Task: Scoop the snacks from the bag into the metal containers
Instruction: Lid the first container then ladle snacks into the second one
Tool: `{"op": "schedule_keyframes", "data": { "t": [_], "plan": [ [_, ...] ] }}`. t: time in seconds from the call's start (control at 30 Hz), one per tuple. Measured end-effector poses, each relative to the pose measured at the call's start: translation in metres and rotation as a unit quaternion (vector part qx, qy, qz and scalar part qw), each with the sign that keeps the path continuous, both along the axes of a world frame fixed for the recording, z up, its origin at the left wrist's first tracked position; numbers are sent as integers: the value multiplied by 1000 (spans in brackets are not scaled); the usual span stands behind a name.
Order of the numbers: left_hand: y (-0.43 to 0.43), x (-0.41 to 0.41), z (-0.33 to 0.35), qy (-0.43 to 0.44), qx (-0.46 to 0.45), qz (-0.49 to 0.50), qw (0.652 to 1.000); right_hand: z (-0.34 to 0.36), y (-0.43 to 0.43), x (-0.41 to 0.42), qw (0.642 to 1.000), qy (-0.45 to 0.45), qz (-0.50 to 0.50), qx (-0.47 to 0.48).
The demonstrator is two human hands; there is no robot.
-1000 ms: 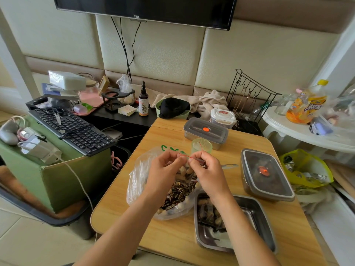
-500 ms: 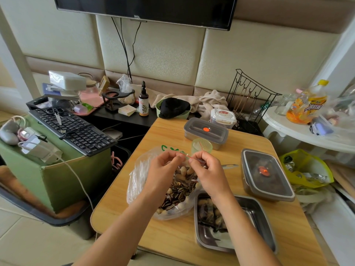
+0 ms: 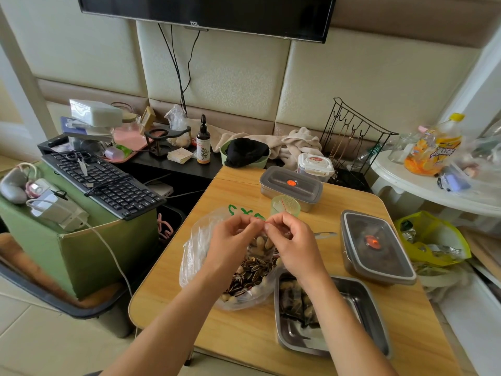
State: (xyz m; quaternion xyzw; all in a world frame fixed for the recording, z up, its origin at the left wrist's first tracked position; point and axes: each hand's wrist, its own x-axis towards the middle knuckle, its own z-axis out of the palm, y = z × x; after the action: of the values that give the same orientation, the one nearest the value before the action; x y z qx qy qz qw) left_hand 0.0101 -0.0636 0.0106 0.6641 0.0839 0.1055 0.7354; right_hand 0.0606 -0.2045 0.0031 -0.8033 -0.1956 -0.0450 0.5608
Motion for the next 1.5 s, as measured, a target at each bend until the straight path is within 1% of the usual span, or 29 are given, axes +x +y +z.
{"op": "schedule_keyframes", "data": {
  "t": [0.23,0.33,0.43,0.6,0.73,0.87,1.1,1.2,1.3,1.37,1.43,1.5],
  "plan": [
    [2,3,-1,1,6,30,1000,-1,1,-2,997,59,4,45],
    [1,2,-1,11,3,39,999,-2,-1,1,997,64,4,36],
    [-1,2,-2,18,-14,33,999,-2,-2,1,998,57,1,23],
    [1,1,-1,21,16,-15,1000,-1,-8,1,998,58,-6,31],
    [2,-2,1,9,22,-2,1000,2,-13,-3,996,74,0,56],
    [1,-3,3,10,-5,12,1000,1,-18,-4,990,113,1,89],
    [-4,-2,1,2,7,25,1000,2,-27,-6,990,96,-7,99],
    [-7,-1,-3,3,14,25,1000,2,-27,-9,993,75,-15,87],
    [-12,-1,-4,-11,31,-8,999,4,-31,-12,996,47,-20,71],
    [-14,-3,-5,-42,46,-66,996,4,-36,-13,996,39,-35,71],
    [-17,-4,-8,-70,82,-116,987,3,-41,-13,995,34,-56,74],
    [-20,-4,-14,-89,134,-134,978,2,-45,-14,995,25,-72,62]
  ]
}}
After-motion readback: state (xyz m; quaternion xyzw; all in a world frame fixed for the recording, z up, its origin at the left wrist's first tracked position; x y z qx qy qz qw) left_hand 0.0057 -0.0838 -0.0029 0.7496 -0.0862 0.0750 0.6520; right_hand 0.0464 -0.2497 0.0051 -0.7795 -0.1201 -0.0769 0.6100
